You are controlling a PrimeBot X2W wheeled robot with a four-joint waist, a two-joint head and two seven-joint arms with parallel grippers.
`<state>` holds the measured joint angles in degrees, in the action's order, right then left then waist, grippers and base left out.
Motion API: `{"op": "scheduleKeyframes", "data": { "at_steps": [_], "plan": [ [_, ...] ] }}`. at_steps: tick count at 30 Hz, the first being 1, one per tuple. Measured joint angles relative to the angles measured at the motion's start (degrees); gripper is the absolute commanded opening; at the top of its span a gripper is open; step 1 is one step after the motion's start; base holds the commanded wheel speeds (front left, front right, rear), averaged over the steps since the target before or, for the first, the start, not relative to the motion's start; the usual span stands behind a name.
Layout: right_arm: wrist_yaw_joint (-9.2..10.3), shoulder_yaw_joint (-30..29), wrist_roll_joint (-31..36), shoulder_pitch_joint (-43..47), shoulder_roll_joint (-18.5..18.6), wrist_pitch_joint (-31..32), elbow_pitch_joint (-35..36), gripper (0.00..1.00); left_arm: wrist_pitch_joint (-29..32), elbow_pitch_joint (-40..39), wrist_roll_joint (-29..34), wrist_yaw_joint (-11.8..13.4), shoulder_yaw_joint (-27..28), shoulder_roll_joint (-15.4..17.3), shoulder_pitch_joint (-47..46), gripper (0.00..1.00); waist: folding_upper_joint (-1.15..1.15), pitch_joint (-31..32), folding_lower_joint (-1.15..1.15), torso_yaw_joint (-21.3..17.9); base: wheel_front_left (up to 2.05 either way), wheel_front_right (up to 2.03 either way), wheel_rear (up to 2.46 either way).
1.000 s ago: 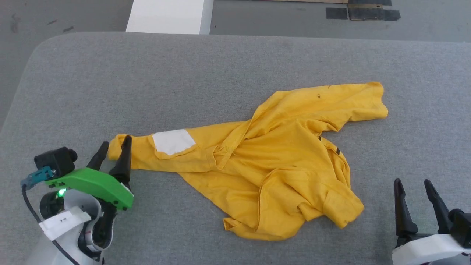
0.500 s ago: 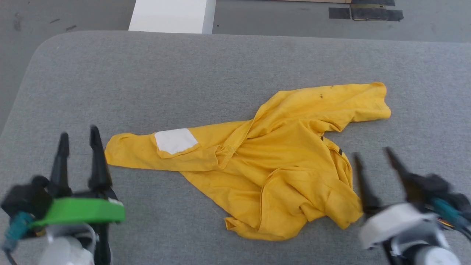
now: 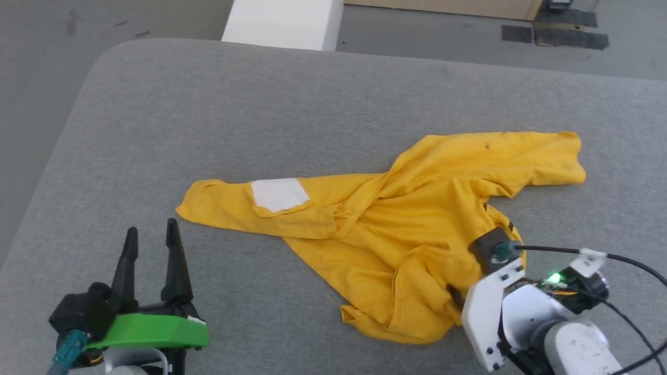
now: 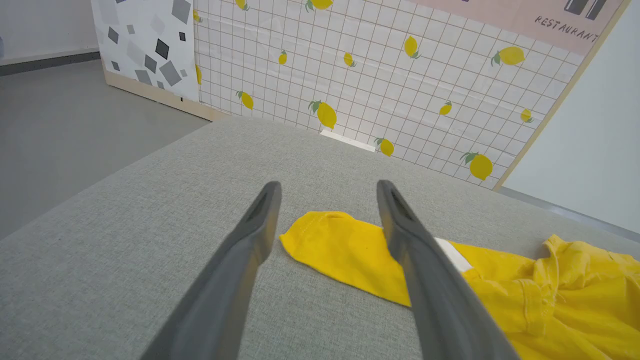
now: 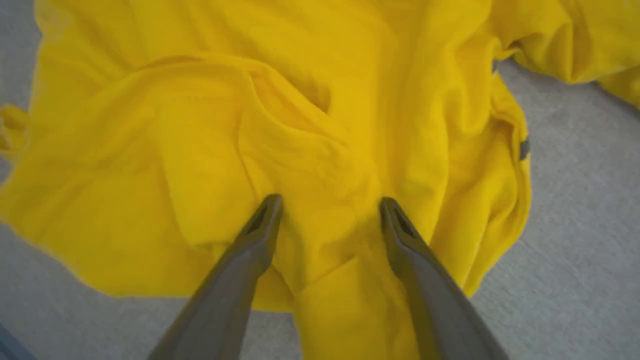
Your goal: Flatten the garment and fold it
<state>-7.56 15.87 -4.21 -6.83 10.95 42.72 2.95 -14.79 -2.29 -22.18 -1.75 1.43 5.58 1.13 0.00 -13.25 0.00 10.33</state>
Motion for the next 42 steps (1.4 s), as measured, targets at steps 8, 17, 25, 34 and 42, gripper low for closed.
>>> {"op": "scheduleKeyframes", "data": {
  "at_steps": [8, 17, 25, 34, 42],
  "plan": [
    [-0.03, 1.81, -3.99, -5.10, 2.36, -4.69, -11.29, 0.00, 0.00, 1.86, 2.24, -2.15, 0.09, -1.66, 0.01, 1.00, 0.00, 1.46, 0.00, 2.57, 0.00, 0.00, 0.00],
    [-0.03, -4.12, -10.47, -4.77, 2.69, -3.34, -5.38, 0.00, 0.00, 2.66, 3.22, -2.76, 0.53, -2.04, 2.07, 1.00, 0.00, 3.73, 0.00, 1.31, 0.00, 0.00, 0.00],
    [-0.02, -10.62, -17.30, 17.56, 4.92, 10.88, 8.51, 0.00, 0.00, 3.59, 3.21, -3.07, -0.36, -2.31, 2.83, 1.00, 0.00, 4.85, 0.00, -1.63, 0.00, 0.00, 0.00],
    [-0.01, -12.78, -15.25, 24.49, 0.49, 6.92, 12.37, 1.00, 0.00, 4.35, 3.21, -3.55, -0.01, -2.36, 2.90, 1.00, 0.00, 4.00, 0.00, -3.68, 0.00, 0.00, 0.00],
    [-0.01, -12.76, -14.96, 17.21, 1.09, 4.94, 20.57, 1.00, 0.01, 4.76, 3.21, -4.10, 0.55, -2.36, 2.74, 1.00, 0.00, 3.02, 0.00, -3.91, 0.00, 0.00, 0.00]
  ]
}}
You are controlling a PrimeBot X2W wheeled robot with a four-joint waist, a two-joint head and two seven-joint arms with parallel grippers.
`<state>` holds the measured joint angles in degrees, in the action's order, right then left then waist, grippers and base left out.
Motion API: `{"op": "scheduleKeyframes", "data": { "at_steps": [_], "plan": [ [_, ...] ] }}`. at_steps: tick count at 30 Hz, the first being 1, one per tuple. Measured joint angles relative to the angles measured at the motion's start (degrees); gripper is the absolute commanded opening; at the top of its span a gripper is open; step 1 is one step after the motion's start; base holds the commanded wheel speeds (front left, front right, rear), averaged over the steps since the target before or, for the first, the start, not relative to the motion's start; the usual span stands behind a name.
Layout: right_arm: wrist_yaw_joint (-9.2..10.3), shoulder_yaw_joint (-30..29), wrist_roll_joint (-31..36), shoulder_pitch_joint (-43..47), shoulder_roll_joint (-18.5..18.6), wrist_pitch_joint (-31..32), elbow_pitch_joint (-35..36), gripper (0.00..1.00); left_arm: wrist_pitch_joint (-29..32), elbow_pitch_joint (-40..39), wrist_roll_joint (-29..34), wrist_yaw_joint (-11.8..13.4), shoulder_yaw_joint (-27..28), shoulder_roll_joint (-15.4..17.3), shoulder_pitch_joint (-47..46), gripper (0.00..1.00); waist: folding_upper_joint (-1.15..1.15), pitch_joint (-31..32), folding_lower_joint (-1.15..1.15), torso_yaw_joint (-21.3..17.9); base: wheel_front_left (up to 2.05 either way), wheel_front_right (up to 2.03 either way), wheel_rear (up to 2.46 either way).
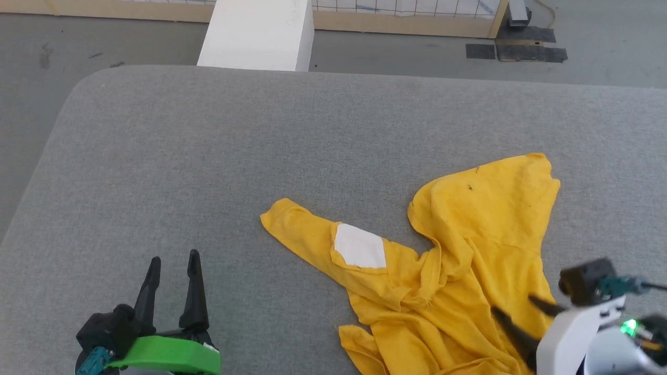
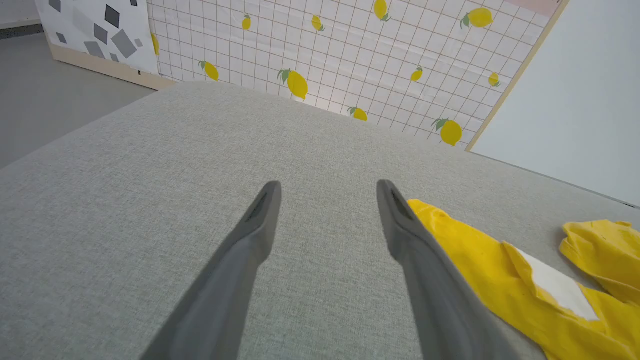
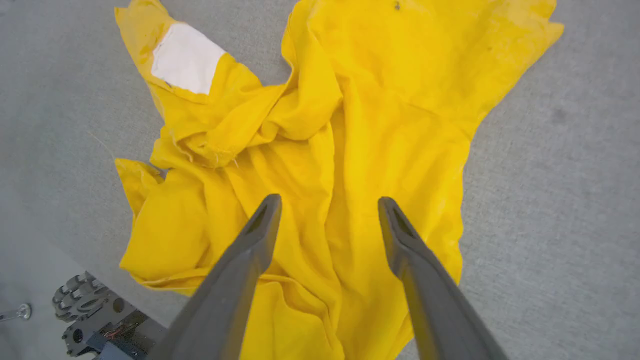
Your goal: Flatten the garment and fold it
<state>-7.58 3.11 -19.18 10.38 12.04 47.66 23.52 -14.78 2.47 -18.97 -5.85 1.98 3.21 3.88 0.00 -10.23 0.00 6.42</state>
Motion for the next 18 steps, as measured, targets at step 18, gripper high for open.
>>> {"op": "scheduleKeyframes", "data": {
  "at_steps": [18],
  "plan": [
    [0.01, 13.84, -1.26, -14.34, 5.13, 5.03, -8.55, 1.00, -0.01, 2.27, -0.79, -0.74, -0.83, -0.04, -2.89, 1.00, 0.00, -2.57, 0.00, 5.93, 0.00, 0.00, 0.00]
  ]
}}
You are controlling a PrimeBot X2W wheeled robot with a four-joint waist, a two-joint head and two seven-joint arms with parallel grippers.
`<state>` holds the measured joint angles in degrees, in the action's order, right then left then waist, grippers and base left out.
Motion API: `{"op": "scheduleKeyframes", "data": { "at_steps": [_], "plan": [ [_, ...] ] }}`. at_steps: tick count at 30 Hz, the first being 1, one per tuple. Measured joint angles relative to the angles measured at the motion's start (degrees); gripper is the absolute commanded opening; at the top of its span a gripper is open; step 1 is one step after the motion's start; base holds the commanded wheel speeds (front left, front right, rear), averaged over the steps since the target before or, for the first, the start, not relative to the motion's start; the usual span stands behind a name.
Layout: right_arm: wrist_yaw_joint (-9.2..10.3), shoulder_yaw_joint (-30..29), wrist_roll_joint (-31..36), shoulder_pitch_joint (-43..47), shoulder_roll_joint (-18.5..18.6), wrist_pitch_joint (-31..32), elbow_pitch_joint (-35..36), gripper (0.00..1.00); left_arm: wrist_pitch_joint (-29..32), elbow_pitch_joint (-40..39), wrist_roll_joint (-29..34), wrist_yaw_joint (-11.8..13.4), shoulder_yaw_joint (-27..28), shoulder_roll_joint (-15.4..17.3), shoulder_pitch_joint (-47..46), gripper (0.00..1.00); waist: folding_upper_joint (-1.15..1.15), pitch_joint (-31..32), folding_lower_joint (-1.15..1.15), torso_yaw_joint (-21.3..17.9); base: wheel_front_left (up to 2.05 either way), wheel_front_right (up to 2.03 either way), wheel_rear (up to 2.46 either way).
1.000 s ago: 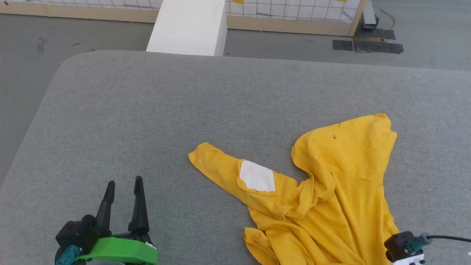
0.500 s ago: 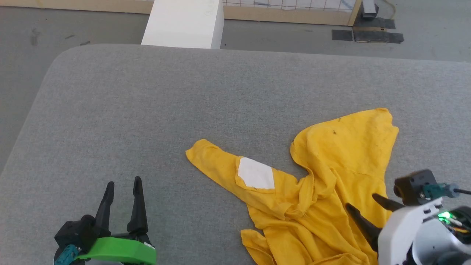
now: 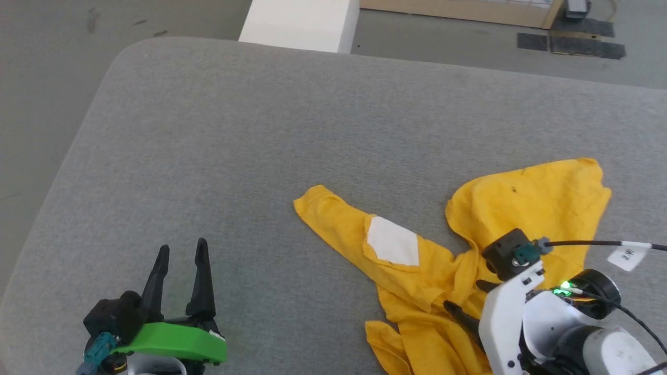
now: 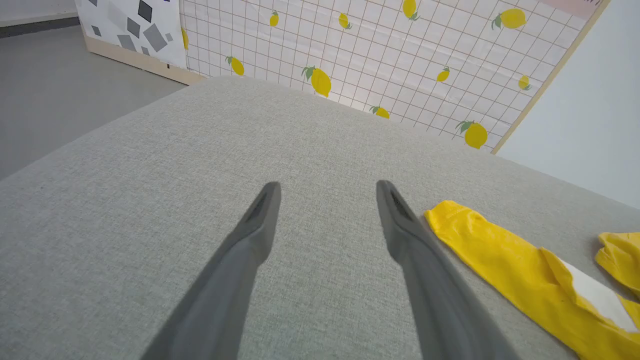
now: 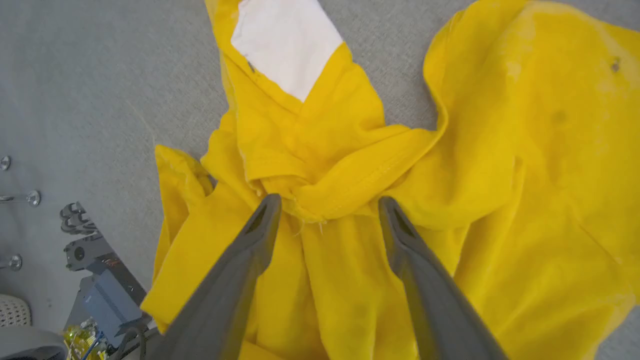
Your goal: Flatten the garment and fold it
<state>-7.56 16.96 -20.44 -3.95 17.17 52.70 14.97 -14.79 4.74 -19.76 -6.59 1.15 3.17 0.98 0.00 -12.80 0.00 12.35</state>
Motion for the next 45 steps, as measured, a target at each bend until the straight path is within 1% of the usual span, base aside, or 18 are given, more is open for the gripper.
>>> {"op": "scheduleKeyframes", "data": {
  "at_steps": [3, 4, 5, 6, 10, 15, 17, 20, 23, 26, 29, 34, 35, 36, 37, 38, 41, 45],
  "plan": [
    [0.00, 0.70, -0.42, -1.25, -0.60, -0.46, -3.92, 1.00, 0.00, 0.48, -0.12, -0.01, 0.02, -0.01, -0.25, 1.00, 0.00, -0.33, 0.00, 1.36, 0.00, 0.00, 0.00],
    [0.00, 0.85, -0.37, -1.54, -0.78, -0.87, -5.08, 0.90, 0.00, 0.62, -0.22, -0.01, -0.07, -0.01, -0.34, 1.00, 0.00, -0.40, 0.00, 1.74, 0.00, 0.00, 0.00],
    [0.00, 1.04, -0.37, -1.94, -1.01, -1.38, -6.45, 0.47, 0.00, 0.75, -0.24, -0.05, -0.04, -0.01, -0.47, 1.00, 0.00, -0.46, 0.00, 2.18, 0.00, 0.00, 0.00],
    [0.00, 1.08, -0.31, -2.58, -1.43, -2.80, -8.62, 0.00, 0.00, 1.00, -0.25, -0.43, 0.03, -0.01, -0.55, 1.00, 0.00, -0.49, 0.00, 2.97, 0.00, 0.00, 0.00],
    [0.00, 1.18, -0.19, -4.24, -1.32, -5.33, -9.53, 0.00, 0.00, 1.27, -0.26, -0.43, 0.30, -0.02, -0.54, 1.00, 0.00, -0.03, 0.00, 3.71, 0.00, 0.00, 0.00],
    [0.00, -0.68, -0.34, -7.76, -1.00, -7.03, -6.91, 0.00, 0.00, 1.25, -0.41, -0.44, 0.46, -0.02, -0.48, 1.00, 0.00, 0.18, 0.00, 3.85, 0.00, 0.00, 0.00],
    [-0.01, -0.98, 0.92, -10.77, 0.40, -7.87, -6.42, 0.00, 0.00, 1.25, -0.86, -0.44, 0.21, -0.02, -0.52, 1.00, 0.00, -0.23, 0.00, 3.94, 0.00, 0.00, 0.00],
    [0.00, -2.07, 1.90, -15.72, 0.41, -9.94, -8.21, 0.00, 0.00, 1.38, -1.14, -0.44, -0.19, -0.03, -0.76, 1.00, 0.00, -1.11, 0.00, 4.20, 0.00, 0.00, 0.00],
    [0.00, -2.02, 3.75, -20.83, 0.35, -11.95, -13.28, 0.00, 0.01, 1.96, -1.82, -0.44, -0.96, -0.04, -1.78, 1.00, 0.00, -2.16, 0.00, 4.69, 0.00, 0.00, 0.00],
    [0.00, -1.09, 5.83, -25.37, 0.79, -13.44, -20.42, 0.00, 0.00, 2.57, -2.86, -0.47, -1.98, -0.10, -3.08, 1.00, 0.00, -3.02, 0.00, 5.74, 0.00, 0.00, 0.00],
    [-0.01, 1.33, 7.49, -29.31, 0.94, -14.68, -28.17, 0.00, 0.00, 3.41, -3.02, -0.48, -2.69, -0.11, -3.97, 1.00, 0.00, -3.80, 0.00, 7.22, 0.00, 0.00, 0.00],
    [-0.01, 4.57, 8.68, -32.98, 0.33, -17.06, -38.15, 0.00, 0.00, 4.24, -3.53, -0.48, -3.91, -0.14, -4.70, 1.00, 0.00, -4.78, 0.00, 9.68, 0.00, 0.00, 0.00],
    [0.00, 5.16, 9.20, -33.70, 0.16, -17.67, -39.99, 0.17, 0.00, 4.39, -3.54, -0.48, -4.01, -0.13, -4.72, 1.00, 0.00, -4.96, 0.00, 10.17, 0.00, 0.00, 0.00],
    [-0.01, 5.75, 9.74, -34.39, 0.10, -18.36, -41.59, 0.27, 0.00, 4.56, -3.55, -0.48, -4.12, -0.13, -4.74, 1.00, 0.00, -5.12, 0.00, 10.61, 0.00, 0.00, 0.00],
    [0.00, 6.12, 10.12, -35.00, 0.04, -19.01, -42.84, 0.59, 0.01, 4.67, -3.60, -0.48, -4.20, -0.13, -4.75, 1.00, 0.00, -5.23, 0.00, 10.93, 0.00, 0.00, 0.00],
    [0.00, 6.57, 10.35, -36.28, -0.11, -20.58, -45.53, 1.00, 0.01, 4.93, -3.61, -0.49, -4.33, -0.13, -4.77, 1.00, 0.00, -5.41, 0.00, 11.51, 0.00, 0.00, 0.00],
    [0.00, 7.21, 10.55, -37.50, -0.21, -22.95, -47.90, 1.00, 0.00, 5.14, -3.59, -0.49, -4.26, -0.13, -4.75, 1.00, 0.00, -5.02, 0.00, 11.61, 0.00, 0.00, 0.00],
    [-0.01, 6.66, 7.75, -37.76, -1.31, -26.06, -48.43, 1.00, 0.00, 5.04, -3.31, -0.49, -3.99, -0.13, -4.41, 1.00, 0.00, -3.90, 0.00, 10.85, 0.00, 0.00, 0.00]
  ]
}}
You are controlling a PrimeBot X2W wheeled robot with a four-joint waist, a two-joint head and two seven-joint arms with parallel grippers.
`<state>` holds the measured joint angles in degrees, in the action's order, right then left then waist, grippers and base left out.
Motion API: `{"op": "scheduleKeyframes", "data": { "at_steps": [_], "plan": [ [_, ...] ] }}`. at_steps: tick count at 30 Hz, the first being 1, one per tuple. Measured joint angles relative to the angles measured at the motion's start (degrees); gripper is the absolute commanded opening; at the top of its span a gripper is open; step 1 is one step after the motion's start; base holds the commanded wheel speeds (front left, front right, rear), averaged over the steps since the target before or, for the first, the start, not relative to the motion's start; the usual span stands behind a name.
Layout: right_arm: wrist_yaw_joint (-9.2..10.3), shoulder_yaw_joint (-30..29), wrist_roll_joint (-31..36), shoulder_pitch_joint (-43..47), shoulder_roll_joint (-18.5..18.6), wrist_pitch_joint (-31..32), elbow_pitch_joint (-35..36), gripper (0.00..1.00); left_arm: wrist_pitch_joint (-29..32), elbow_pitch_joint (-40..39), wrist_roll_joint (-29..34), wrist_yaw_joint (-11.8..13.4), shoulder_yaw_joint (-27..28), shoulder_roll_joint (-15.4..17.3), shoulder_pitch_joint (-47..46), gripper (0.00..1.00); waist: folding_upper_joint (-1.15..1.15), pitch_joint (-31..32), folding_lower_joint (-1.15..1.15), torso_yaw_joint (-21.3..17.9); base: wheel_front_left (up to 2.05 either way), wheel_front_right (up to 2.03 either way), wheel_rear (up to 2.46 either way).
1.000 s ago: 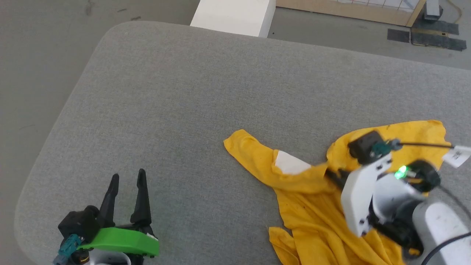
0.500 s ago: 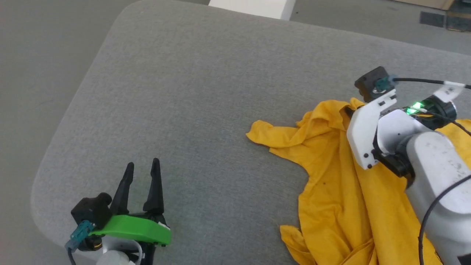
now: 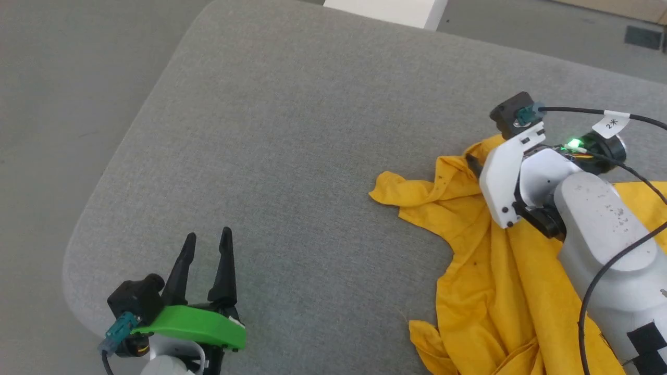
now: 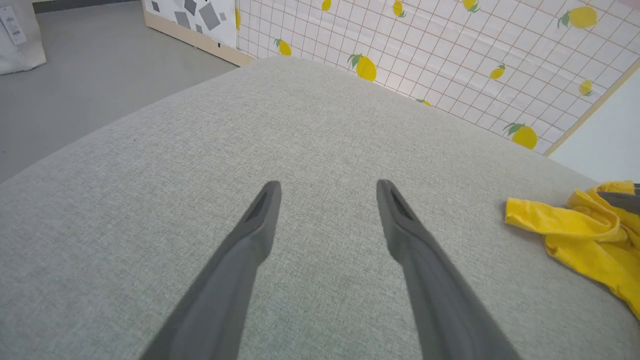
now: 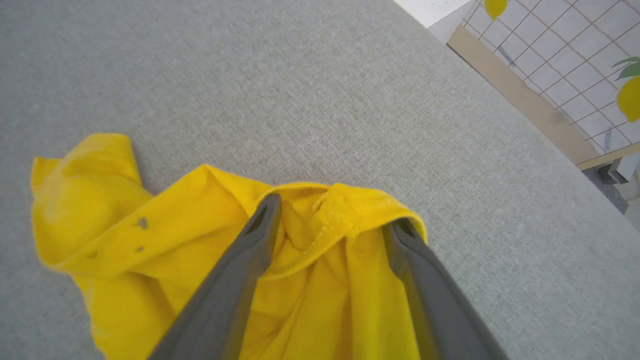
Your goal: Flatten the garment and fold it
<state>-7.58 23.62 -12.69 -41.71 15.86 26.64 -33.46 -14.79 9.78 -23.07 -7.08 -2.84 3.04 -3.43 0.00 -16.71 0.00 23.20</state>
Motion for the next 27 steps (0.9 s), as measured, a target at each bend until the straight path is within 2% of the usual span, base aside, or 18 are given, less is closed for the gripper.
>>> {"op": "scheduleKeyframes", "data": {
  "at_steps": [4, 8, 13, 15, 20, 24, 27],
  "plan": [
    [0.00, -0.42, -3.92, 0.07, 0.03, -1.42, 3.74, 1.00, 0.00, -0.59, 0.85, 0.00, 0.59, 0.00, 1.14, 1.00, 0.00, 1.55, 0.00, -1.71, 0.00, 0.00, 0.00],
    [0.00, -2.72, -6.03, 2.65, 2.20, -2.32, 12.05, 1.00, 0.01, -1.62, 1.56, 0.02, 1.75, -0.01, 2.79, 1.00, 0.00, 3.10, 0.00, -4.11, 0.00, 0.00, 0.00],
    [0.00, -9.96, -3.45, 13.50, 3.01, -3.77, 24.39, 1.00, 0.00, -3.09, 3.31, 0.03, 3.01, -0.01, 4.04, 1.00, 0.00, 4.46, 0.00, -7.52, 0.00, 0.00, 0.00],
    [0.00, -13.07, -1.25, 18.63, 1.81, -4.14, 28.99, 1.00, 0.01, -3.49, 3.43, 0.03, 3.22, 0.00, 4.13, 1.00, 0.00, 4.75, 0.00, -8.77, 0.00, 0.00, 0.00],
    [0.01, -18.46, 4.24, 32.15, -4.68, -4.99, 38.71, 1.00, 0.00, -4.14, 3.53, 0.03, 3.27, 0.02, 4.36, 1.00, 0.00, 4.92, 0.00, -11.64, 0.00, 0.00, 0.00],
    [0.01, -17.27, 6.17, 39.75, -8.11, -3.26, 41.55, 1.00, 0.00, -4.30, 3.52, 0.02, 3.32, 0.27, 4.48, 1.00, 0.00, 4.51, 0.00, -13.27, 0.00, 0.00, 0.00],
    [0.01, -15.18, 6.73, 41.28, -7.75, -1.44, 41.63, 1.00, 0.00, -4.25, 3.50, 0.02, 3.07, 0.44, 4.47, 1.00, 0.00, 3.90, 0.00, -13.82, 0.00, 0.00, 0.00]
  ]
}}
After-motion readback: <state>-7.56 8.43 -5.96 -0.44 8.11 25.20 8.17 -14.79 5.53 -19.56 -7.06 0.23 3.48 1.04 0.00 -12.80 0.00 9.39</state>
